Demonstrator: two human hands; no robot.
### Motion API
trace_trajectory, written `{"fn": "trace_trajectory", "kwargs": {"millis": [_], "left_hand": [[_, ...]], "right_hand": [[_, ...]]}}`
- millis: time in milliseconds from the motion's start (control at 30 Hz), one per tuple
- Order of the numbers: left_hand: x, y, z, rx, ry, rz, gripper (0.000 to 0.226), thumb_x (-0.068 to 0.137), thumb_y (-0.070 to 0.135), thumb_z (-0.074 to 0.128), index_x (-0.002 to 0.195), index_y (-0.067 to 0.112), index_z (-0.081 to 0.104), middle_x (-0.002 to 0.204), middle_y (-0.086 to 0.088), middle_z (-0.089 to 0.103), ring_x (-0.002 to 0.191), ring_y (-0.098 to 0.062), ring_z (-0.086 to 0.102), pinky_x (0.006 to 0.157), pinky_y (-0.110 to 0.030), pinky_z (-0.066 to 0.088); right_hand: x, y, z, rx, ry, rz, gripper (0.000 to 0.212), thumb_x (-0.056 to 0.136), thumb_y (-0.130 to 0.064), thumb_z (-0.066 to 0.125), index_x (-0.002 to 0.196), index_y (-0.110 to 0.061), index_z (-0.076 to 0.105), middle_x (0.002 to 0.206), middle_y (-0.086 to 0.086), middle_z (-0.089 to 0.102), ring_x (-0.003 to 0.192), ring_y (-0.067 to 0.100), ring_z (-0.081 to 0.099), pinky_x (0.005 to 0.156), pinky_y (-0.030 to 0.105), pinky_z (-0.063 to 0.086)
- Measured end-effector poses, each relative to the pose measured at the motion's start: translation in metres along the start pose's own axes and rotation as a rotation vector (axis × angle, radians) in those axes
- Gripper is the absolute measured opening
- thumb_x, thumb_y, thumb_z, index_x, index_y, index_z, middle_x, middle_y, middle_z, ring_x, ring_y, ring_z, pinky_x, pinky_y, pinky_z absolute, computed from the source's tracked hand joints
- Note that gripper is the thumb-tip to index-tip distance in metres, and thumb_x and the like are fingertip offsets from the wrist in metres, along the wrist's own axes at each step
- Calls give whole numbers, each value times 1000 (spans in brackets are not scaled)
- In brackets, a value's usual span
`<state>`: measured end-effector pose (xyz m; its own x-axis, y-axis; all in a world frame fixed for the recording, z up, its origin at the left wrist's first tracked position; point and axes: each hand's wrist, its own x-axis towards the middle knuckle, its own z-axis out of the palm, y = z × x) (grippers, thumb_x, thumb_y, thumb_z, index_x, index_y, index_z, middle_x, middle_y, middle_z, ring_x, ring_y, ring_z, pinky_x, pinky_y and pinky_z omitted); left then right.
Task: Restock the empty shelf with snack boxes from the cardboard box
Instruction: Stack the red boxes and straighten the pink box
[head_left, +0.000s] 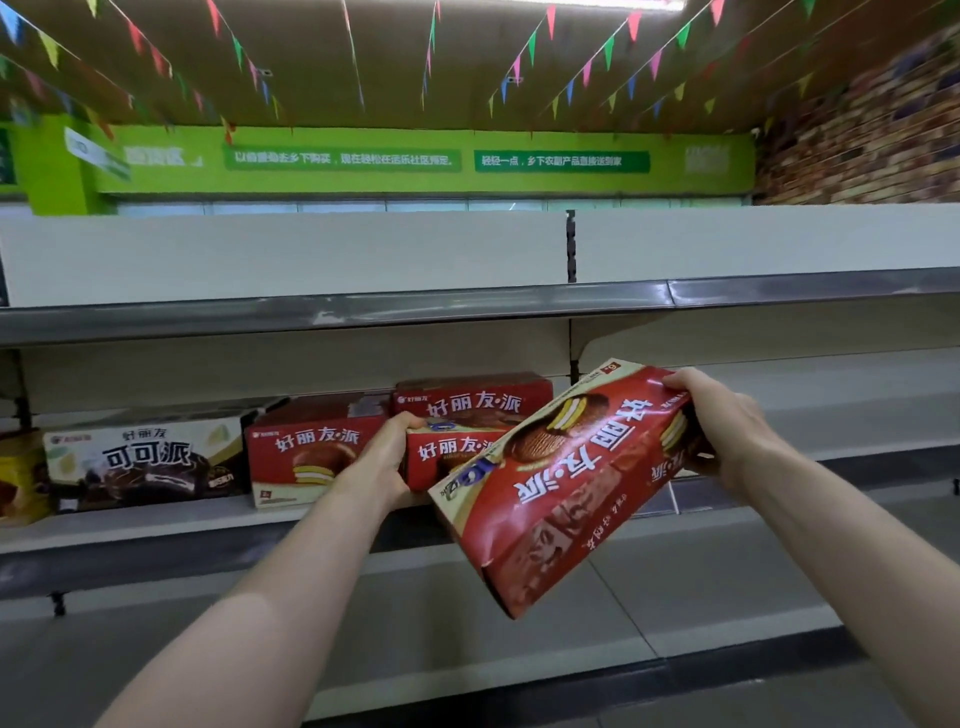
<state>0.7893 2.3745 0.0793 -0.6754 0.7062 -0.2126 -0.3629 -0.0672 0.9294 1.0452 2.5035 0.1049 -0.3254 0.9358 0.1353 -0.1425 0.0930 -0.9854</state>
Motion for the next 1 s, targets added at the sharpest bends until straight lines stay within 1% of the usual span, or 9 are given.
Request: {"fn": "trace_trajectory", "kwargs": {"millis": [133, 267, 367, 500, 567, 700, 800, 867, 1000], "left_hand": [[13, -9, 18, 22, 78, 14, 27, 87, 26, 66, 103, 7, 54, 89, -18, 69, 77, -30, 67, 70, -46, 56], [23, -11, 26, 151, 185, 88, 27, 94, 23, 61, 113, 6, 57, 79, -16, 72, 59, -27, 70, 49, -36, 56], [20, -11, 31, 300, 238, 130, 21, 94, 27, 61, 100, 7, 61, 86, -14, 71, 70, -24, 68, 58, -31, 54], [15, -3, 33, 425, 330, 429, 17, 95, 22, 57, 90, 8, 64, 76, -4, 70, 61, -11, 62, 47, -20, 46], [7, 4, 32, 420, 303, 496, 20, 95, 28, 57, 89, 11, 65, 70, 0, 71, 65, -13, 65, 62, -25, 51], [-4, 13, 23, 384, 140, 355, 29, 93, 35, 61, 104, 8, 64, 92, -12, 75, 87, -23, 70, 95, -37, 51], [-8, 22, 15, 231, 141, 310, 24, 92, 28, 64, 103, 8, 62, 88, -14, 73, 80, -23, 68, 91, -37, 52], [-8, 27, 9, 173, 150, 287, 20, 92, 27, 63, 97, 8, 61, 87, -14, 70, 77, -22, 66, 83, -36, 53], [-6, 28, 2, 288, 70, 179, 28, 88, 35, 65, 108, 15, 64, 98, -12, 71, 85, -24, 65, 70, -35, 52]], "right_hand": [[34, 6, -14, 35, -31, 28, 30, 84, -32, 62, 103, -10, 56, 76, 7, 61, 66, 18, 56, 58, 28, 45], [57, 13, -20, 58, -66, 60, 24, 85, -33, 61, 96, -12, 55, 74, 6, 61, 67, 18, 58, 58, 29, 44], [67, 17, -17, 76, -123, 108, 20, 89, -36, 54, 84, -17, 51, 70, 3, 58, 66, 16, 55, 59, 29, 43], [76, 20, -5, 149, -127, 131, 22, 92, -36, 52, 79, -18, 50, 70, 2, 55, 66, 14, 51, 62, 29, 43], [78, 22, 5, 179, -141, 137, 22, 92, -36, 52, 80, -17, 51, 71, 3, 56, 67, 14, 52, 61, 29, 43], [83, 29, 31, 254, -129, 120, 29, 88, -37, 57, 103, -13, 57, 73, 4, 58, 64, 15, 54, 55, 27, 42], [83, 35, 47, 293, -118, 126, 32, 88, -37, 60, 105, -11, 57, 77, 6, 64, 61, 17, 59, 51, 27, 44], [81, 40, 56, 314, -103, 142, 35, 86, -38, 62, 106, -9, 60, 87, 9, 69, 69, 21, 64, 62, 34, 53], [83, 43, 66, 322, -83, 157, 37, 89, -40, 60, 110, -10, 55, 85, 7, 64, 73, 20, 61, 62, 33, 49]]}}
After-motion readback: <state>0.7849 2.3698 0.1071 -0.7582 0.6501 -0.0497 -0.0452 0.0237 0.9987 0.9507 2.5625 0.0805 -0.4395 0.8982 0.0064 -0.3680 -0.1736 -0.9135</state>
